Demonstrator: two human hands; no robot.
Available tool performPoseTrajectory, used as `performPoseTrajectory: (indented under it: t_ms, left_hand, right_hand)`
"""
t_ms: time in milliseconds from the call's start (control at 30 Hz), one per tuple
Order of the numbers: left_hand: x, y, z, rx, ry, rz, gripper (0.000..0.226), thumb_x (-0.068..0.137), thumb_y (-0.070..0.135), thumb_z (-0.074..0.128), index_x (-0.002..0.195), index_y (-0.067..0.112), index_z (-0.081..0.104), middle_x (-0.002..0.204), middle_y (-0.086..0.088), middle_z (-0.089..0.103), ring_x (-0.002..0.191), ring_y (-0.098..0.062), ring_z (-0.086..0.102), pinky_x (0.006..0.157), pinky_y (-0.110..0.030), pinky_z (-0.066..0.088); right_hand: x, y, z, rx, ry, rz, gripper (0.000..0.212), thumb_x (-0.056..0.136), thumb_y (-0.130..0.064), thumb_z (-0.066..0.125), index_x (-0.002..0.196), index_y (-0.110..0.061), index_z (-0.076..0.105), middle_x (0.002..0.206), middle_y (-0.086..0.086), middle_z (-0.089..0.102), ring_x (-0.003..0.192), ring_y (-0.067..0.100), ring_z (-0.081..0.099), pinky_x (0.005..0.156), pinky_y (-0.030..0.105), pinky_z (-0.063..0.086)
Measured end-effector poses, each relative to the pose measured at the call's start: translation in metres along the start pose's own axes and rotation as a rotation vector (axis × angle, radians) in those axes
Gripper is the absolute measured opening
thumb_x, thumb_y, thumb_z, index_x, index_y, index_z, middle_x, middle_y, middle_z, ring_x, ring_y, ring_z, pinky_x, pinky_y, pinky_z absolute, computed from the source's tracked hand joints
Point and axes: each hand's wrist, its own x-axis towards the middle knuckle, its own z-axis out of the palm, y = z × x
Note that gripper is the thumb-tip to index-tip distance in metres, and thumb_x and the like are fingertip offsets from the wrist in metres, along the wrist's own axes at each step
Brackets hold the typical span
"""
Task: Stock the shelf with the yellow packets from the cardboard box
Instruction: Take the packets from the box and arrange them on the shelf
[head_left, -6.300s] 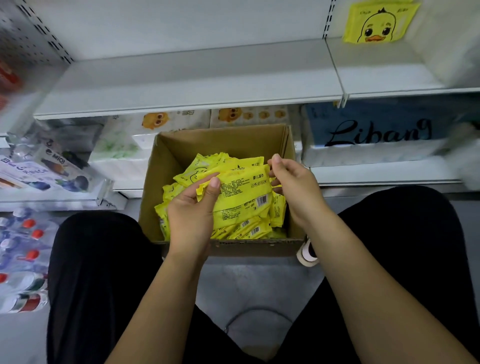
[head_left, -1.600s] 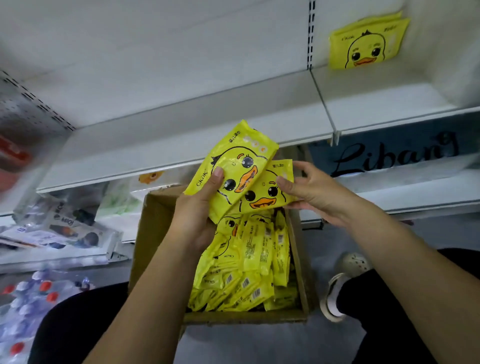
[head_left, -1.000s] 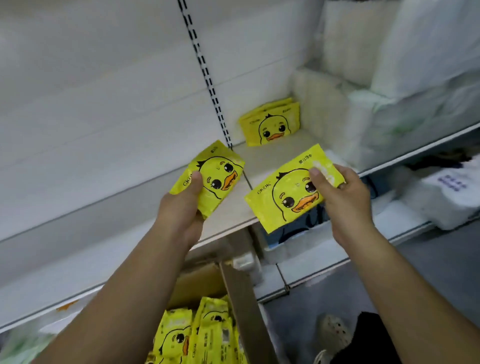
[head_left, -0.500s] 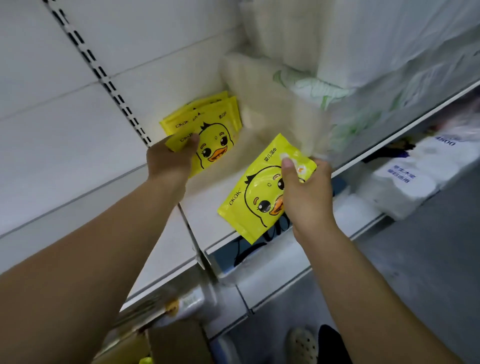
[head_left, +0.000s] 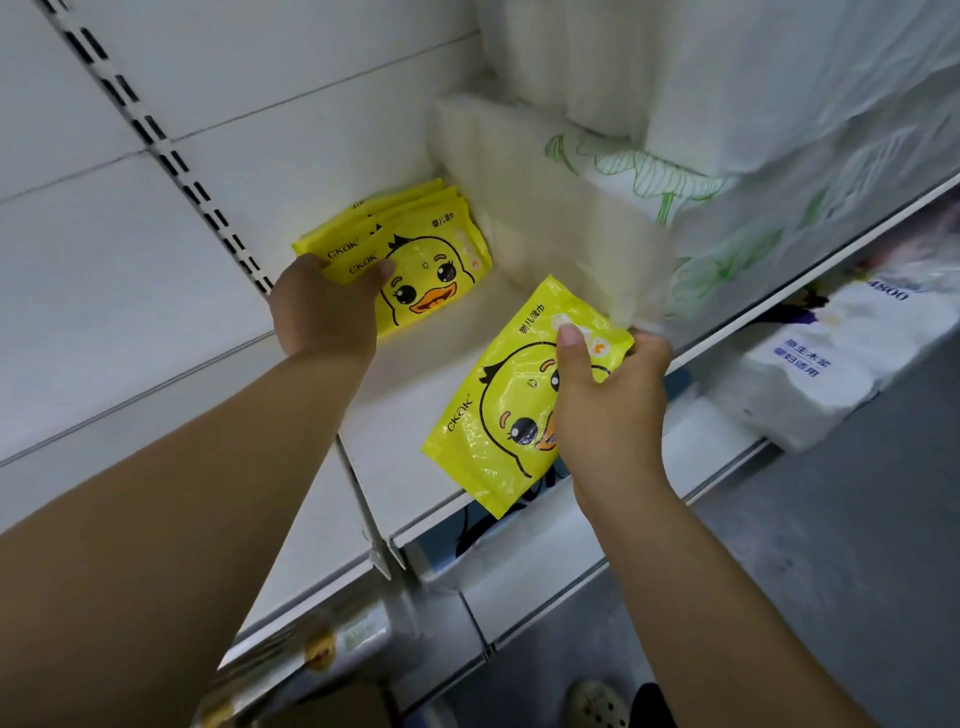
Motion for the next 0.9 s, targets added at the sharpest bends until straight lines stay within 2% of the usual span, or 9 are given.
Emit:
performPoseTrajectory:
  t_ms: [167, 267, 300, 433, 533, 600, 667, 767, 900]
  left_hand:
    - [-0.02, -0.007, -0.01, -0.143, 0.111, -0.088, 0.067, 0.083, 0.054, 0.078, 0.123, 0.007, 0.054, 0.128, -0.01, 0.055, 0.11, -0.024, 0.055, 0.081, -0.025, 0.033]
    - [-0.054, -0.018, -0.026, -0.283, 0.042, -0.146, 0.05, 0.089, 0.059, 0.068, 0.104, 0.013, 0.06, 0.109, -0.004, 0.066, 0.097, -0.024, 0.064, 0.085, -0.033, 0.048]
    - [-0.069, -0.023, -0.034, -0.334, -0.029, -0.161, 0.05, 0.091, 0.062, 0.063, 0.098, 0.012, 0.063, 0.098, -0.004, 0.071, 0.093, -0.026, 0.068, 0.087, -0.039, 0.054]
    - [-0.133, -0.039, -0.075, -0.351, -0.243, -0.193, 0.052, 0.099, 0.063, 0.049, 0.101, 0.015, 0.068, 0.093, -0.001, 0.073, 0.091, -0.023, 0.071, 0.093, -0.046, 0.056]
    - [-0.172, -0.047, -0.101, -0.486, -0.328, -0.268, 0.048, 0.101, 0.059, 0.049, 0.101, 0.017, 0.072, 0.097, -0.001, 0.079, 0.096, -0.021, 0.075, 0.097, -0.042, 0.056]
    - [-0.188, -0.05, -0.115, -0.632, -0.37, -0.364, 0.042, 0.106, 0.048, 0.048, 0.1, 0.014, 0.073, 0.099, -0.008, 0.08, 0.095, -0.024, 0.076, 0.095, -0.042, 0.057]
    - [-0.202, -0.053, -0.129, -0.705, -0.33, -0.46, 0.037, 0.108, 0.039, 0.049, 0.097, 0.011, 0.071, 0.1, -0.015, 0.078, 0.088, -0.028, 0.076, 0.091, -0.047, 0.059]
    - [-0.221, -0.063, -0.156, -0.713, -0.223, -0.537, 0.029, 0.107, 0.031, 0.052, 0.092, 0.012, 0.067, 0.086, -0.008, 0.076, 0.08, -0.028, 0.069, 0.078, -0.046, 0.06]
    - [-0.252, -0.082, -0.194, -0.668, -0.089, -0.565, 0.027, 0.104, 0.032, 0.06, 0.085, 0.018, 0.074, 0.09, -0.012, 0.072, 0.081, -0.026, 0.062, 0.078, -0.047, 0.055]
  right_hand:
    - [0.0, 0.002, -0.005, 0.033, -0.026, 0.037, 0.04, 0.094, -0.043, 0.065, 0.123, -0.024, 0.046, 0.12, -0.002, 0.065, 0.103, 0.015, 0.065, 0.088, 0.038, 0.057]
    - [-0.003, 0.0, -0.014, 0.124, -0.069, 0.096, 0.037, 0.096, -0.036, 0.066, 0.125, -0.02, 0.049, 0.111, -0.001, 0.069, 0.085, 0.007, 0.069, 0.061, 0.019, 0.054]
    - [-0.005, -0.002, -0.016, 0.153, -0.076, 0.106, 0.038, 0.095, -0.034, 0.067, 0.125, -0.018, 0.05, 0.107, -0.001, 0.071, 0.081, 0.004, 0.07, 0.058, 0.016, 0.052]
    - [-0.023, -0.006, -0.022, 0.247, -0.095, 0.138, 0.042, 0.093, -0.034, 0.07, 0.125, -0.012, 0.052, 0.102, -0.001, 0.071, 0.08, -0.001, 0.07, 0.067, 0.017, 0.055]
    - [-0.042, -0.001, -0.026, 0.238, -0.171, 0.247, 0.047, 0.088, -0.043, 0.075, 0.124, -0.018, 0.057, 0.11, 0.002, 0.073, 0.1, 0.016, 0.072, 0.088, 0.036, 0.059]
    - [-0.059, 0.001, -0.028, 0.228, -0.27, 0.323, 0.042, 0.089, -0.038, 0.074, 0.122, -0.019, 0.059, 0.107, 0.002, 0.075, 0.097, 0.02, 0.073, 0.081, 0.039, 0.06]
    - [-0.079, 0.0, -0.031, 0.205, -0.397, 0.398, 0.038, 0.091, -0.032, 0.073, 0.122, -0.016, 0.06, 0.108, 0.003, 0.074, 0.093, 0.019, 0.073, 0.074, 0.034, 0.059]
    - [-0.11, -0.003, -0.036, 0.124, -0.585, 0.446, 0.033, 0.091, -0.028, 0.072, 0.119, -0.014, 0.062, 0.111, 0.006, 0.074, 0.094, 0.021, 0.073, 0.074, 0.038, 0.061]
    - [-0.145, -0.011, -0.039, 0.03, -0.717, 0.459, 0.035, 0.097, -0.053, 0.055, 0.101, -0.02, 0.069, 0.099, 0.003, 0.078, 0.091, 0.024, 0.075, 0.081, 0.049, 0.06]
